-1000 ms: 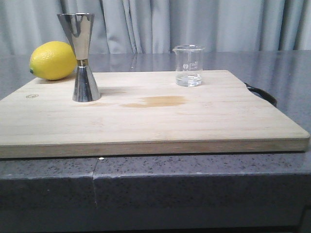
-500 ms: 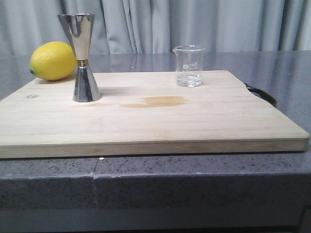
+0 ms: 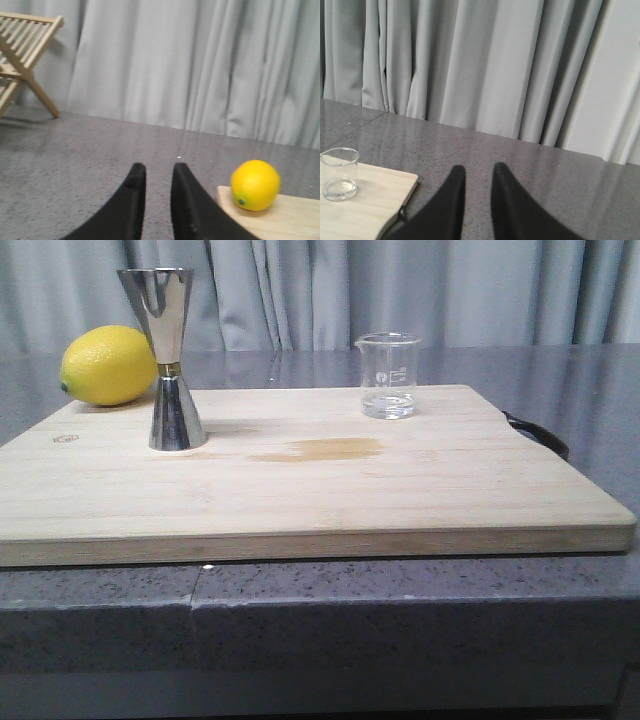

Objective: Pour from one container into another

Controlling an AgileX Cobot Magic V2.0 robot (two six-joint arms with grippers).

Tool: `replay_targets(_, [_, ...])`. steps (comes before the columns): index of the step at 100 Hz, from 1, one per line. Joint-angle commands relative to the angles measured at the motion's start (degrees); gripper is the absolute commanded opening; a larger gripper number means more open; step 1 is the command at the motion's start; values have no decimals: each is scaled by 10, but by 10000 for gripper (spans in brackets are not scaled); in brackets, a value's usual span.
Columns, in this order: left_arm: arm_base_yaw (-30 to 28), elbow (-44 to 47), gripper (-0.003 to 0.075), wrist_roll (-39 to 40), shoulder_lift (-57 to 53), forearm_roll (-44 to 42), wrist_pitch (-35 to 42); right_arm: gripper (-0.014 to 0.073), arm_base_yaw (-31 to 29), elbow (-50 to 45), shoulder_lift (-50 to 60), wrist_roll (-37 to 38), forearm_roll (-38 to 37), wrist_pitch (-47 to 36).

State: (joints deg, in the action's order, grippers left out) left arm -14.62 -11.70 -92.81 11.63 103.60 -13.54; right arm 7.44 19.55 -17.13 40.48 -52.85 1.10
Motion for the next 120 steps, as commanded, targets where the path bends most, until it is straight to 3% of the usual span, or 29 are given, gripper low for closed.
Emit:
replay_targets(1, [18, -16, -17, 2, 3, 17, -40, -74, -2, 15, -3, 3, 0, -24])
replay_targets(64, [34, -16, -20, 2, 3, 18, -26, -75, -2, 15, -4, 3, 0, -25])
replay_targets(99, [147, -10, -19, 2, 1, 18, -23, -75, -2, 15, -4, 3, 0, -25])
replay_targets(116, [189, 5, -19, 2, -30, 13, 77, -75, -2, 15, -4, 3, 0, -25])
replay_targets(120, [191, 11, -19, 7, -38, -27, 81, -75, -2, 15, -4, 3, 0, -25])
